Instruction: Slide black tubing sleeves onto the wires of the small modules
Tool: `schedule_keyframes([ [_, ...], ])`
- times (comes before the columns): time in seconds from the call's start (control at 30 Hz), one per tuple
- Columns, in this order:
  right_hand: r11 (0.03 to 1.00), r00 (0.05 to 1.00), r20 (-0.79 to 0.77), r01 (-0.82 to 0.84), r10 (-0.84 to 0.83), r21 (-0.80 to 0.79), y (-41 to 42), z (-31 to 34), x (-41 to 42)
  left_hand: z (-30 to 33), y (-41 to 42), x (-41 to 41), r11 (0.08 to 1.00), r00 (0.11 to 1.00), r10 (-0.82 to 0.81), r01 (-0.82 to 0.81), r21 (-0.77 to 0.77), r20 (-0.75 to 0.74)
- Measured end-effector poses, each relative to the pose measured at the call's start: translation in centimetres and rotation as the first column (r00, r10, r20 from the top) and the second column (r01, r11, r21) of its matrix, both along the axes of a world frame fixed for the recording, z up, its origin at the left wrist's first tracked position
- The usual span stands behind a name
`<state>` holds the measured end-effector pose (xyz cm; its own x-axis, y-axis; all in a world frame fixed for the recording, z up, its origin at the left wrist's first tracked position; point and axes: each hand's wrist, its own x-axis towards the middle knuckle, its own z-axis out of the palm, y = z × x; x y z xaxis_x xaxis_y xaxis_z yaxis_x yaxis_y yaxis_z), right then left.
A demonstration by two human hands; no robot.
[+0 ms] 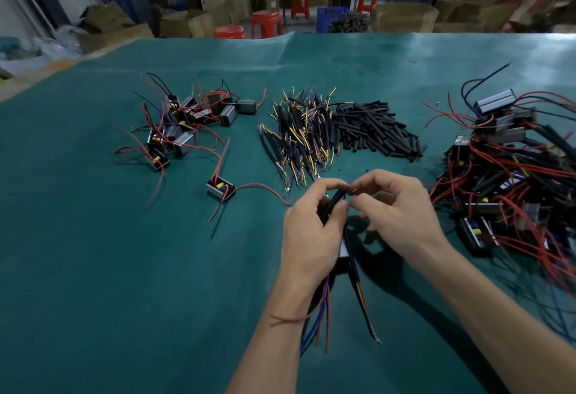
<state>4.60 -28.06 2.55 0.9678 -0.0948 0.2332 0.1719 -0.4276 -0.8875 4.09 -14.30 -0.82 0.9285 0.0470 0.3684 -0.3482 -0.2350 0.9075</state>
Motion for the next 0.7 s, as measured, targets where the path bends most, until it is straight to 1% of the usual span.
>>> schedule_keyframes([
  [0.1, 0.991, 0.994, 0.108, 0.001, 0.013, -0.133, -0.38, 0.18, 0.02, 0.01, -0.04, -0.02, 1.000, 1.000, 0.003, -0.003, 0.001, -0.009],
  [0.2, 0.979, 0.975, 0.219, 0.000, 0.046, -0.205, -0.70, 0.13, 0.05, 0.02, -0.09, 0.04, 1.000, 1.000, 0.019, -0.019, 0.013, -0.018],
  [0.37, 0.888, 0.881, 0.437, 0.043, 0.182, -0.457, -0.99, 0.02, -0.32, -0.03, -0.07, -0.06, 1.000, 1.000, 0.024, -0.024, -0.002, -0.013],
  [0.47, 0.848, 0.833, 0.502, 0.079, 0.233, -0.525, -0.97, -0.11, -0.25, -0.08, -0.19, 0.00, 0.999, 0.999, 0.035, -0.035, 0.003, -0.018],
  [0.57, 0.807, 0.794, 0.543, 0.118, 0.273, -0.578, -0.92, -0.17, -0.17, -0.16, -0.23, 0.12, 0.999, 0.999, 0.036, -0.037, -0.030, -0.034],
  [0.7, 0.775, 0.777, 0.542, 0.114, 0.321, -0.622, -0.85, -0.05, -0.11, -0.34, -0.10, 0.27, 0.996, 0.997, 0.069, -0.071, -0.052, -0.033],
])
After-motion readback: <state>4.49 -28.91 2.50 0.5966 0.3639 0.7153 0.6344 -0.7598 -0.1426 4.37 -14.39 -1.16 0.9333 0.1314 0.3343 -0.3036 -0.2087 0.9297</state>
